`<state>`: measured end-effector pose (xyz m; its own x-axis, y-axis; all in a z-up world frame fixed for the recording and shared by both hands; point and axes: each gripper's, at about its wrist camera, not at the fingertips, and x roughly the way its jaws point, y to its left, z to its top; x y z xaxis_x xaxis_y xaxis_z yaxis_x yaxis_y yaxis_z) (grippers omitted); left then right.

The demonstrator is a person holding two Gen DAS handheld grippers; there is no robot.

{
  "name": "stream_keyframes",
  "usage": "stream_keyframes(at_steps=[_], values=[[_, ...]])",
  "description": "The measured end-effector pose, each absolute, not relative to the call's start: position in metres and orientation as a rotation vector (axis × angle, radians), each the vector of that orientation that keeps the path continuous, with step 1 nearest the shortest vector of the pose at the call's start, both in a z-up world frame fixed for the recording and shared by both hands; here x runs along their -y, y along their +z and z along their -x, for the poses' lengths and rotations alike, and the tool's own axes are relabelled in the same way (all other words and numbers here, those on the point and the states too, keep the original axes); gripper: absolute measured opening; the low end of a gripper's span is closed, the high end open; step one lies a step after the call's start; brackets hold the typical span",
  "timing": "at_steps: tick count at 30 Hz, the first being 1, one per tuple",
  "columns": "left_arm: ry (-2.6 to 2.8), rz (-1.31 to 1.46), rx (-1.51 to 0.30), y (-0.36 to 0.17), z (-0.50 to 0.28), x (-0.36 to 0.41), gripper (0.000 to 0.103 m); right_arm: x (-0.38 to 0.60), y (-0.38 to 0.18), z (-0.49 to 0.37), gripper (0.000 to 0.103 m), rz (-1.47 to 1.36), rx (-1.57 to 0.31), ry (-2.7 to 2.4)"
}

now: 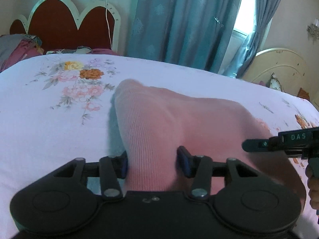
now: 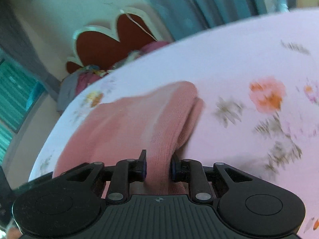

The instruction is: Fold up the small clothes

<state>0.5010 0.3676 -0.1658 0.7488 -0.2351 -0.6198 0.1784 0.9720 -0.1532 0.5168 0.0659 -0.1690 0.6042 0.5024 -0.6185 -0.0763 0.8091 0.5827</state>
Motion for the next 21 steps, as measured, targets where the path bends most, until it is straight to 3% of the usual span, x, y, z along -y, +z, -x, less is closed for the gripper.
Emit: stream_keyframes(at_steps=[3,10,11,21], values=[[-0.220,0.089,-0.694,-0.161,-0.499,-0.376,0.057,-0.056,-0.162,-0.513,0.027,-0.521,-0.844,0.313],[-0.229,0.061,-0.586,-0.131,-0.498,-0.373,0.053,-0.071,-0.122,-0.513,0.026,-0.324,-0.702,0.269],[-0.236,0.053,-0.597,-0.131,-0.506,-0.369,0.048,-0.079,-0.121,-0.518,0.026,-0.303,-0.697,0.275],[-0.165,0.088,-0.689,-0.166,-0.559,-0.370,0.053,-0.104,-0.175,-0.564,0.021,-0.271,-0.771,0.204]])
